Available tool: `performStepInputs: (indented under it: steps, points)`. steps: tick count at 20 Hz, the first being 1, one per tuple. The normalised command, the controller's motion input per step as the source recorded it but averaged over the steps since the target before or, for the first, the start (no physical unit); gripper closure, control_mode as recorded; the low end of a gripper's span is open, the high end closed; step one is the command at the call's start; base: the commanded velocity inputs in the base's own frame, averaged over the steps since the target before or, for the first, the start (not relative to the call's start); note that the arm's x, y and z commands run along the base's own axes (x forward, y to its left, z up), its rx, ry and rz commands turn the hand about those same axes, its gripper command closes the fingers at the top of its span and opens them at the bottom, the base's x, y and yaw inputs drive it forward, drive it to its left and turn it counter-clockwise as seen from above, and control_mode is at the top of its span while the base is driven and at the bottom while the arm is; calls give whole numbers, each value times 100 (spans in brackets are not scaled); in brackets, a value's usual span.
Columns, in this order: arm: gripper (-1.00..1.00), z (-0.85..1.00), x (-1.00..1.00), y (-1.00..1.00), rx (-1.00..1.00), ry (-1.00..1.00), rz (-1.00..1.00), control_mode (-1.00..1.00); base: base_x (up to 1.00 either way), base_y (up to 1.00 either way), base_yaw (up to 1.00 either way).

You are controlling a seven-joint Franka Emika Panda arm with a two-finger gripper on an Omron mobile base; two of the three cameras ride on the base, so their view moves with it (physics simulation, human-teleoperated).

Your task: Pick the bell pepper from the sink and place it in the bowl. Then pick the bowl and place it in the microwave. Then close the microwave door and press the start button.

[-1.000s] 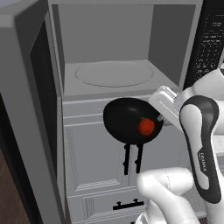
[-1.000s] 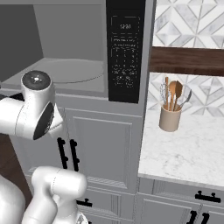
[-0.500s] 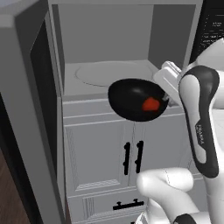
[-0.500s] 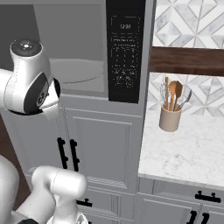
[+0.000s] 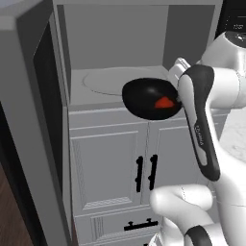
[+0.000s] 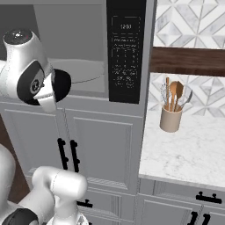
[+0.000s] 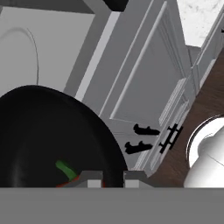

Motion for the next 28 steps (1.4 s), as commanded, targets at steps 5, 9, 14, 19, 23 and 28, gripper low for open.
performStepInputs:
  steps: [5, 9, 14, 19, 23, 28]
  points:
    - [100, 7, 31, -8, 3, -6, -9, -100, 0, 0, 0]
    - [100, 17, 36, -1, 5, -4, -2, -100, 0, 0, 0]
    - [100, 3, 44, 0, 4, 0, 0, -100, 0, 0, 0]
    - [100, 0, 51, 0, 1, 0, 0, -100, 0, 0, 0]
    - [100, 4, 53, 5, 0, 0, 0, -100, 0, 0, 0]
    - [100, 1, 41, 13, 0, 0, 0, -100, 0, 0, 0]
